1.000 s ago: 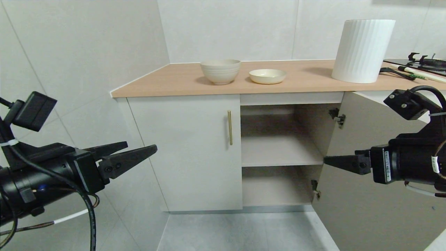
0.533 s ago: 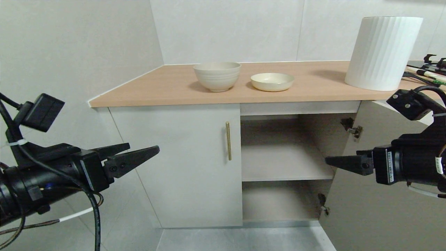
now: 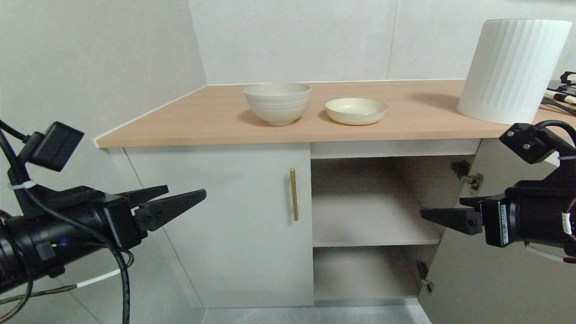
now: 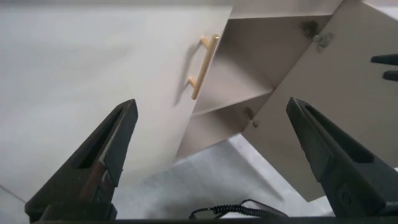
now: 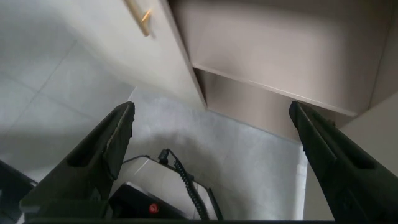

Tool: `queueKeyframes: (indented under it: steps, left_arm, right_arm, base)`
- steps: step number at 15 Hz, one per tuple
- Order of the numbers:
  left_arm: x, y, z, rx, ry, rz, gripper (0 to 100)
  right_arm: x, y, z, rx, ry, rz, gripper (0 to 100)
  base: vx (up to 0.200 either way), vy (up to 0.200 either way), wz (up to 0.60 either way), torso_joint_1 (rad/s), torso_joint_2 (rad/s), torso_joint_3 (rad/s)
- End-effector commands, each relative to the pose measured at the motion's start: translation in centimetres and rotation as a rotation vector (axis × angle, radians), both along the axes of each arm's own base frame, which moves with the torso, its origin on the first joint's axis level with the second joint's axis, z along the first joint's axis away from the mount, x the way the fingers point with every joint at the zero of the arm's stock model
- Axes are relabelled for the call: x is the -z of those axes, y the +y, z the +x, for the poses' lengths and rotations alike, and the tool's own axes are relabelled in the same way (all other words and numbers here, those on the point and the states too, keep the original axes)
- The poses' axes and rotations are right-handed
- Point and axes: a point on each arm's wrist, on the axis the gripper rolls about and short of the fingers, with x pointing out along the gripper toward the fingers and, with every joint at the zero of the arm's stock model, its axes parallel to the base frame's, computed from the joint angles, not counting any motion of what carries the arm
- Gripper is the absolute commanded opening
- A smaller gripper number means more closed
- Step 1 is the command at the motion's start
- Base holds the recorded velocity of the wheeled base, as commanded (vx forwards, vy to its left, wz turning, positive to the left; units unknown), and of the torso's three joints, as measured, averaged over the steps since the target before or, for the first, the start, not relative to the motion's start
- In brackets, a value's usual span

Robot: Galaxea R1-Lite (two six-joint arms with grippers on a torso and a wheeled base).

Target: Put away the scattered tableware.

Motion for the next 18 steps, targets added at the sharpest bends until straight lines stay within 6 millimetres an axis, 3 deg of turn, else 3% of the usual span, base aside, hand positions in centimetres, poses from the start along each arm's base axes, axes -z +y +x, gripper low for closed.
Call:
queueKeyframes:
  steps: [1, 8, 18]
  left_arm:
    - [0.1, 0.0, 0.0, 0.001, 0.003, 0.0, 100]
    - [0.6, -0.2, 0.6, 0.001, 0.032, 0.008, 100]
    - [1.3, -0.3, 1.2, 0.002, 0.066, 0.016, 100]
  right_arm:
    - [0.1, 0.0, 0.0, -0.001, 0.003, -0.002, 100]
    - [0.4, 0.1, 0.2, 0.001, 0.014, -0.01, 100]
    - [0.9, 0.3, 0.7, 0.001, 0.033, -0.02, 100]
  base:
    - [0.0, 0.0, 0.0, 0.0, 0.0, 0.0]
    - [0.0, 0.0, 0.0, 0.024, -0.12, -0.115]
    - [0.0, 0.0, 0.0, 0.179, -0.48, -0.291]
